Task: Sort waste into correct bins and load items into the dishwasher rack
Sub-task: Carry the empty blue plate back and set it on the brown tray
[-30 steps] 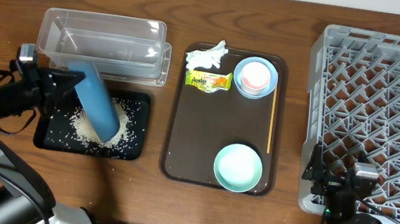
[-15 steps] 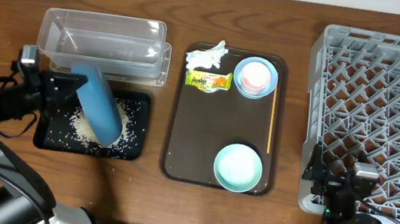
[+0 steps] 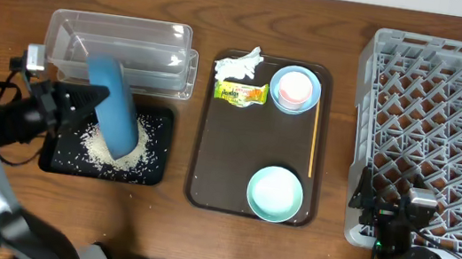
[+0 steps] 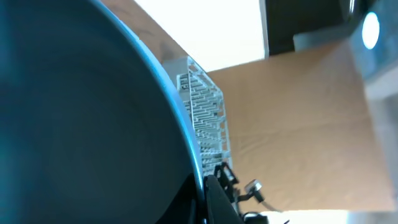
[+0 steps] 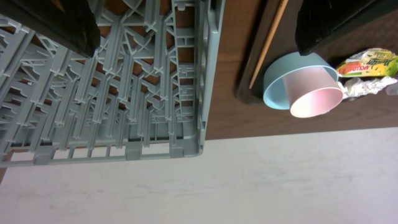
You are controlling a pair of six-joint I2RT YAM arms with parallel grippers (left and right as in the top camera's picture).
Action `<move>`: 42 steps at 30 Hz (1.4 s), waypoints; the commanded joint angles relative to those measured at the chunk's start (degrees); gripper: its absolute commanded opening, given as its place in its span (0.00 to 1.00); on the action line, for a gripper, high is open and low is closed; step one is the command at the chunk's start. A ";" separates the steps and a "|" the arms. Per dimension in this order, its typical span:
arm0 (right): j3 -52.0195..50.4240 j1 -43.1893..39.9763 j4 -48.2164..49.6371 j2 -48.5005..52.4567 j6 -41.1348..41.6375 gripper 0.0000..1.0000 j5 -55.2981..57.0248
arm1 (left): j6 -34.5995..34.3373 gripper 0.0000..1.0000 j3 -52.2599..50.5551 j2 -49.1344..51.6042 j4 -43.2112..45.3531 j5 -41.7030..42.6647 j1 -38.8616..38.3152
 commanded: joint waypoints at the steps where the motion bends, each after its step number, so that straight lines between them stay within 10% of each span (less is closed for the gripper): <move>1: -0.11 0.26 -0.22 -0.31 -0.50 0.99 0.42 | -0.15 0.06 3.41 -5.44 -3.58 2.91 -2.10; 7: -0.11 0.26 -0.22 -0.31 -0.48 0.99 0.42 | -18.56 0.06 12.22 -11.30 3.89 -2.40 -6.36; 12: -0.11 0.26 -0.22 -0.31 -0.50 0.99 0.42 | -52.70 0.06 19.47 -15.93 18.60 -36.24 -14.10; 18: -0.11 0.26 -0.22 -0.31 -0.48 0.99 0.42 | -58.23 0.06 21.40 -20.22 26.86 -40.57 -34.12; 29: -0.11 0.26 -0.22 -0.31 -0.50 0.99 0.42 | -61.94 0.06 19.08 -9.68 32.02 -73.11 -70.44; 42: -0.11 0.26 -0.22 -0.31 -0.50 0.99 0.44 | -65.99 0.06 18.84 17.57 36.11 -80.50 -80.39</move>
